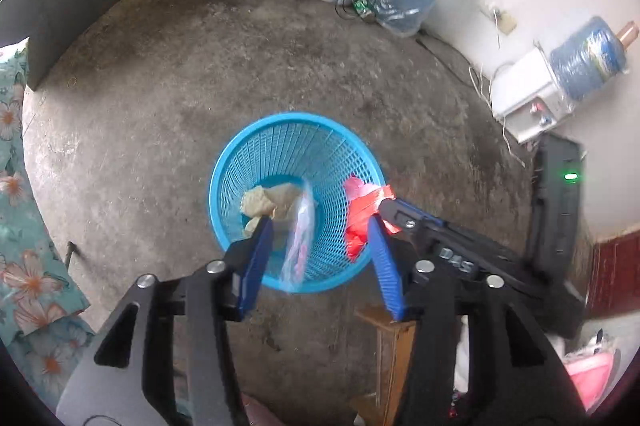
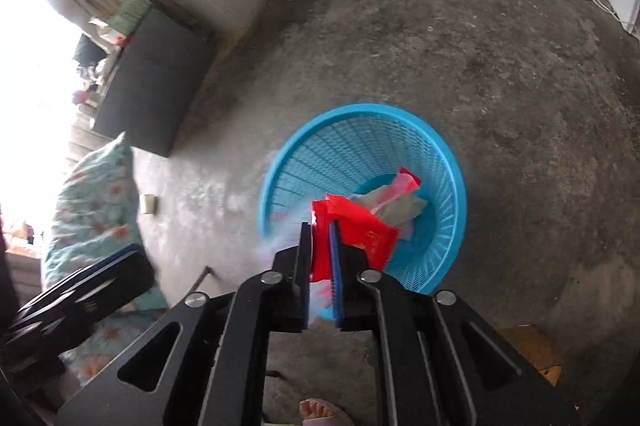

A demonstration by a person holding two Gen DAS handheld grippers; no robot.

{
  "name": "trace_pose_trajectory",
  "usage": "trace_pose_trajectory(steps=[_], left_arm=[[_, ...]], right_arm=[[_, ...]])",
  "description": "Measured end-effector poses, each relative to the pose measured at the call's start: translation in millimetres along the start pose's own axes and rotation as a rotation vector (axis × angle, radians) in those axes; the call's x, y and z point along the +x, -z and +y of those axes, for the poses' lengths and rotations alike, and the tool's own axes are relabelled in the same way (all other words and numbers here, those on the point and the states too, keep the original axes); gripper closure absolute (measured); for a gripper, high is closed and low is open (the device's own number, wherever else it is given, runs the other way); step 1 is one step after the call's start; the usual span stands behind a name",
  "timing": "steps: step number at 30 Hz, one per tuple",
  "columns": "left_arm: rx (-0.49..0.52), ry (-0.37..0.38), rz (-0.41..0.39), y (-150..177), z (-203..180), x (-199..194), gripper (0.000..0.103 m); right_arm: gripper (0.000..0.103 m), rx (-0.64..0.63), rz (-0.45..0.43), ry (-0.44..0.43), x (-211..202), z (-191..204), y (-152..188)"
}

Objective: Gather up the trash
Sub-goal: 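Carry the bag and red wrapper over the blue wastebasket and open both tools, then swing both tools back toward the cluttered bed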

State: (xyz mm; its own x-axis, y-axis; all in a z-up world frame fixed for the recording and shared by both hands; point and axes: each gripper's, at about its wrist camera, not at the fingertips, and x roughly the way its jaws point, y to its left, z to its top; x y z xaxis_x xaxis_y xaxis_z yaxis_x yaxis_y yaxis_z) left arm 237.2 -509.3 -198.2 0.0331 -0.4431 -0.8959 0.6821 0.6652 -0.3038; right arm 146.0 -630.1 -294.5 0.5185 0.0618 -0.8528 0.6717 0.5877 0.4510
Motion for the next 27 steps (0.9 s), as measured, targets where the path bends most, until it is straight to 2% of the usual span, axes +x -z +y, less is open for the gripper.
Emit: trace_pose_trajectory(steps=[1, 4, 7, 12, 14, 16, 19, 22, 27], left_arm=[[-0.005, 0.008, 0.004, 0.3, 1.7, 2.7, 0.052], [-0.018, 0.024, -0.013, -6.0, 8.8, -8.7, 0.049], [-0.035, 0.055, -0.051, -7.5, 13.7, -34.3, 0.043], [-0.040, 0.124, -0.136, 4.1, 23.6, -105.5, 0.042], [-0.019, 0.137, -0.194, 14.9, 25.6, -141.1, 0.041], [0.008, 0.145, -0.255, 31.2, 28.7, -180.5, 0.041], [0.026, 0.154, -0.325, 57.5, 38.1, -236.3, 0.041], [0.015, 0.146, -0.408, 90.9, 52.9, -294.5, 0.036], [-0.015, 0.067, -0.578, 165.3, 87.5, -384.5, 0.032]], right_arm=[[0.073, 0.012, -0.019, 0.002, 0.2, -1.3, 0.8], [0.065, 0.029, -0.066, 0.002, -3.6, -5.5, 4.6], [0.063, 0.025, -0.127, 0.021, -19.4, -3.8, 13.0], [0.063, 0.016, -0.230, 0.042, -70.5, 18.1, 41.6], [0.057, -0.002, -0.298, 0.051, -99.6, 35.8, 60.6], [0.045, -0.041, -0.370, 0.050, -128.6, 57.2, 85.3], [0.037, -0.113, -0.428, 0.033, -161.4, 88.6, 120.8], [0.036, -0.187, -0.441, -0.029, -187.5, 117.4, 147.5], [0.036, -0.377, -0.431, -0.148, -220.3, 171.6, 185.2]])
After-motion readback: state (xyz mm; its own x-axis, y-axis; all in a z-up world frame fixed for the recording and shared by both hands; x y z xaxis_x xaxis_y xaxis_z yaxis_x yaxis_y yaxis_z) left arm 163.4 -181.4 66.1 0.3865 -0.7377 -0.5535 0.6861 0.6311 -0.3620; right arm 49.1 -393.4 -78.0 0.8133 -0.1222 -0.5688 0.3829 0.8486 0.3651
